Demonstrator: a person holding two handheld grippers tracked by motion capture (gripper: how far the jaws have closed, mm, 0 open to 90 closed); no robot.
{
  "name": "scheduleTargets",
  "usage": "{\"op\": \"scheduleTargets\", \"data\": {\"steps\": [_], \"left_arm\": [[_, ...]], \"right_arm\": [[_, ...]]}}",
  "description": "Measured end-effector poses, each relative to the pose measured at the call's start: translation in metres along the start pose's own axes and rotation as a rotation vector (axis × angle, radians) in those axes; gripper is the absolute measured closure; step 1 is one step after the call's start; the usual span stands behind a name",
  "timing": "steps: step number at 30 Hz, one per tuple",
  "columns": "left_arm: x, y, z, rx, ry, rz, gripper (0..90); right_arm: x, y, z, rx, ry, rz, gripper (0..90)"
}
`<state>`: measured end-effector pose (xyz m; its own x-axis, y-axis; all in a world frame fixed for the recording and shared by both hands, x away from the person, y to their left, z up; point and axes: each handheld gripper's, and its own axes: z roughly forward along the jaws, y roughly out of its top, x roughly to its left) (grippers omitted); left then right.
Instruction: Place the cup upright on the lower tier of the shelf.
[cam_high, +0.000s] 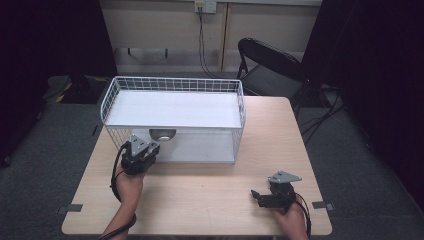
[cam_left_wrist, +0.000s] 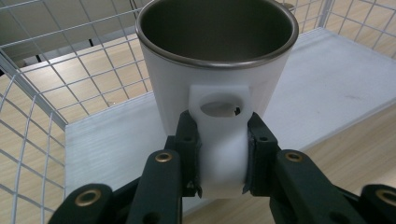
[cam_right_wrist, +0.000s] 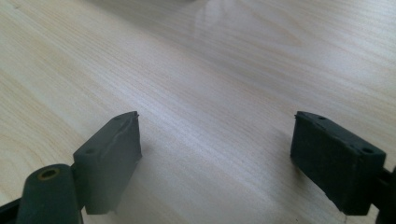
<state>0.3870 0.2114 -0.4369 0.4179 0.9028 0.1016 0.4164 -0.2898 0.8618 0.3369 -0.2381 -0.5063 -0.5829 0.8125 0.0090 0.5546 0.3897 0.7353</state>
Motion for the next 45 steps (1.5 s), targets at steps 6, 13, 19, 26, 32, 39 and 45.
{"op": "scheduleTargets", "data": {"steps": [6, 13, 19, 26, 32, 39, 45], "left_arm": [[0.000, -0.001, 0.004, -0.005, 0.004, -0.015, 71.9], [0.002, -0.003, 0.012, -0.002, 0.018, -0.033, 71.9], [0.001, -0.003, 0.016, 0.000, 0.025, -0.041, 71.9], [0.000, -0.004, 0.019, -0.012, 0.025, -0.063, 71.8], [0.002, -0.006, 0.019, -0.015, 0.024, -0.083, 71.6], [0.004, -0.005, 0.021, -0.016, 0.023, -0.108, 71.2], [0.002, -0.005, 0.022, -0.034, 0.027, -0.130, 70.4]], "right_arm": [[0.000, 0.000, 0.000, 0.000, 0.000, 0.000, 15.5], [0.000, 0.000, 0.000, 0.000, 0.000, 0.000, 15.5], [0.000, 0.000, 0.000, 0.000, 0.000, 0.000, 15.5], [0.000, 0.000, 0.000, 0.000, 0.000, 0.000, 15.5], [0.000, 0.000, 0.000, 0.000, 0.000, 0.000, 15.5], [0.000, 0.000, 0.000, 0.000, 0.000, 0.000, 15.4], [0.000, 0.000, 0.000, 0.000, 0.000, 0.000, 15.5]]}}
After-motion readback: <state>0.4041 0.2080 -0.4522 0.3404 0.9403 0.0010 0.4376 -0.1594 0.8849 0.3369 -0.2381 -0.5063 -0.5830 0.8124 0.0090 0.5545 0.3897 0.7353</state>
